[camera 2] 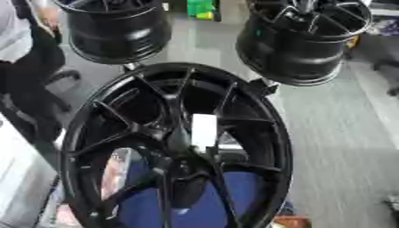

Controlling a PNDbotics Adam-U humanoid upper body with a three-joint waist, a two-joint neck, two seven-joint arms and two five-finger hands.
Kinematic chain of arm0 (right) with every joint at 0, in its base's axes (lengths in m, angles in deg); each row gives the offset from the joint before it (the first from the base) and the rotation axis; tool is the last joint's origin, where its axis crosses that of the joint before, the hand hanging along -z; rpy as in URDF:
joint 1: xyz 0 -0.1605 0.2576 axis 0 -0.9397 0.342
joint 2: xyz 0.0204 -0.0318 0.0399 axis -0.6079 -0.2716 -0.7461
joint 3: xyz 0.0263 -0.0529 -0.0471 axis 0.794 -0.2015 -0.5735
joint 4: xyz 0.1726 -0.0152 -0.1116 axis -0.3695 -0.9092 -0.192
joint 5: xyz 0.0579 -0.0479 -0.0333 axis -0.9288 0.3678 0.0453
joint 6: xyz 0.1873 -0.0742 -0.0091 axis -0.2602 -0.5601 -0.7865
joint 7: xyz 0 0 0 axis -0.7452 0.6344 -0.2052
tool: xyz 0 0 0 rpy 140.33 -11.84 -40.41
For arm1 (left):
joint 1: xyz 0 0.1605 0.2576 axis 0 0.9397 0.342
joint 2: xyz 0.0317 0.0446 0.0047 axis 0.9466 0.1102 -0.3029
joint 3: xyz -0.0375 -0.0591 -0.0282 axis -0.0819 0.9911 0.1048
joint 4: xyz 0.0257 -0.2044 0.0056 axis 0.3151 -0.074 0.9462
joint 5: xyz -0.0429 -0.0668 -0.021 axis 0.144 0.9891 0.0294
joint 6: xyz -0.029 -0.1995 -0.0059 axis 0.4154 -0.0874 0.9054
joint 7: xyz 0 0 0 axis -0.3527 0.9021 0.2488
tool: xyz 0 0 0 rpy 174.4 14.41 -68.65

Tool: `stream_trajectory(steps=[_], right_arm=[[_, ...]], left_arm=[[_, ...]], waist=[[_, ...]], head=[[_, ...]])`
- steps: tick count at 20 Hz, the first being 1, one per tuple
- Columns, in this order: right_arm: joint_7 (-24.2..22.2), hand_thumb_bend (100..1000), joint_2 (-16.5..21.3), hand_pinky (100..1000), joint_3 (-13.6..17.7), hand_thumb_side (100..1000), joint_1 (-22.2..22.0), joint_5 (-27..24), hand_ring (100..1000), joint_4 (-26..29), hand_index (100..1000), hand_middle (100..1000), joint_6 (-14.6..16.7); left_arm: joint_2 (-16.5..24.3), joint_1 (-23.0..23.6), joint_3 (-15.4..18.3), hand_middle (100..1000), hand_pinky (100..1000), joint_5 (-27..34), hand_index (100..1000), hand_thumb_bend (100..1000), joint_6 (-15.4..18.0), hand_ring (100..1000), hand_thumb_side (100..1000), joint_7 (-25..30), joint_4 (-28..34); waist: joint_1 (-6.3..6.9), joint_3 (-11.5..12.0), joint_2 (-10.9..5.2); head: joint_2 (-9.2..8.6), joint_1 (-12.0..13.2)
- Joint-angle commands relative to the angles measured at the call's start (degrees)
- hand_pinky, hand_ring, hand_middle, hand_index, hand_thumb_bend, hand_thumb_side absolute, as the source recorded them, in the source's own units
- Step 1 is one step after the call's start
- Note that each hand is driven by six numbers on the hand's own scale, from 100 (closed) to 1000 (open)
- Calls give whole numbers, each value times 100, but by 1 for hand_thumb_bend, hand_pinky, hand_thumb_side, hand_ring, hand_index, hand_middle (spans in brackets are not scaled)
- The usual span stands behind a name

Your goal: Pull the pin out of the wheel hub.

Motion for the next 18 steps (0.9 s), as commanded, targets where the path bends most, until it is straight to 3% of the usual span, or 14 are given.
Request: stream_trajectory(steps=[1, 12, 15, 18], right_arm=[[294, 100, 154, 842, 62, 106, 32, 13, 700, 38, 729, 590, -309], [294, 100, 153, 843, 63, 106, 29, 16, 700, 38, 729, 590, -305], [294, 100, 158, 843, 54, 106, 30, 12, 699, 38, 729, 590, -306], [294, 100, 180, 843, 31, 105, 29, 4, 699, 38, 729, 590, -313]], left_arm=[[55, -56, 40, 614, 638, -15, 796, 100, 3, 675, 674, -2, 100], [106, -105, -20, 614, 637, -31, 796, 100, 4, 675, 673, 56, 39], [256, -291, -211, 615, 635, -194, 798, 100, 40, 675, 670, 265, -154], [571, -696, -627, 615, 633, -599, 797, 100, 42, 674, 660, 690, -587]], waist=[[7, -6, -68], [10, -15, -74], [17, -29, -81], [31, -52, -98]], head=[[-60, 11], [-52, 2], [-43, 15], [-26, 39]])
